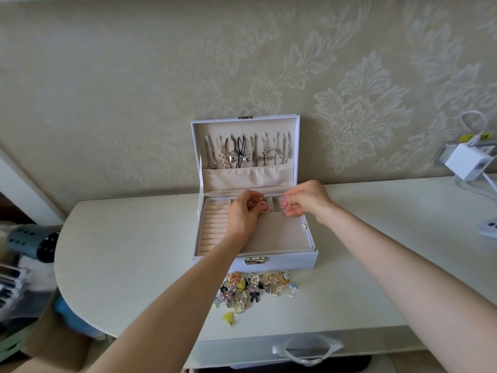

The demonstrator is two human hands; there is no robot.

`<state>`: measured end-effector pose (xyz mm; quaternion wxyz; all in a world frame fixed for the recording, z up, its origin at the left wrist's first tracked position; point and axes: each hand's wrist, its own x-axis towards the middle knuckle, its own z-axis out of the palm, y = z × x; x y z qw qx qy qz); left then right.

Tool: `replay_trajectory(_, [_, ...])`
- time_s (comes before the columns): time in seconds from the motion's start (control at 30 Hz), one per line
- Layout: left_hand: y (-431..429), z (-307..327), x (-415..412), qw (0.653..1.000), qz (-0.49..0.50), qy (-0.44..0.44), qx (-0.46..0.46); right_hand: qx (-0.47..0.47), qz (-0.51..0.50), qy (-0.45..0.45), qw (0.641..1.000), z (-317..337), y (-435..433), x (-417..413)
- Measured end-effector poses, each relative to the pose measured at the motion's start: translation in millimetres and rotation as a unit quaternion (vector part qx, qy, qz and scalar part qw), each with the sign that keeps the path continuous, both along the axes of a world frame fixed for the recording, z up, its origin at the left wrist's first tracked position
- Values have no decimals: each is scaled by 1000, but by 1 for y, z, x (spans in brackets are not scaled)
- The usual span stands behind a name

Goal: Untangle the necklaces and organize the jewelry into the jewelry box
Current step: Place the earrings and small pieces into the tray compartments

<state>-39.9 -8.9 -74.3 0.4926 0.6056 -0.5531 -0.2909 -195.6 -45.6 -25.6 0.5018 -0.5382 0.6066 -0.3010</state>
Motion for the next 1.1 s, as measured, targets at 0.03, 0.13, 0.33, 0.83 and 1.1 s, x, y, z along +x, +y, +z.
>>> replay_trajectory(0.03, [0,0,0,1000,-4,-2,-2,-4,-14,9,1000,0,0,1])
replay_trajectory(0.13, [0,0,1,1000,-8,-12,-2,-25,-50,75,996,-6,-6,4])
replay_trajectory(0.33, [0,0,5,999,-5,53,-1,-58,-16,272,960,-8,-12,11])
replay_trajectory(0.83, [-6,3,1,981,-25,191,25,-69,91,-18,993,3,-4,15])
replay_trajectory(1.1, [-10,4,-7,996,-56,-66,33,-135,-26,68,988,-7,-23,5])
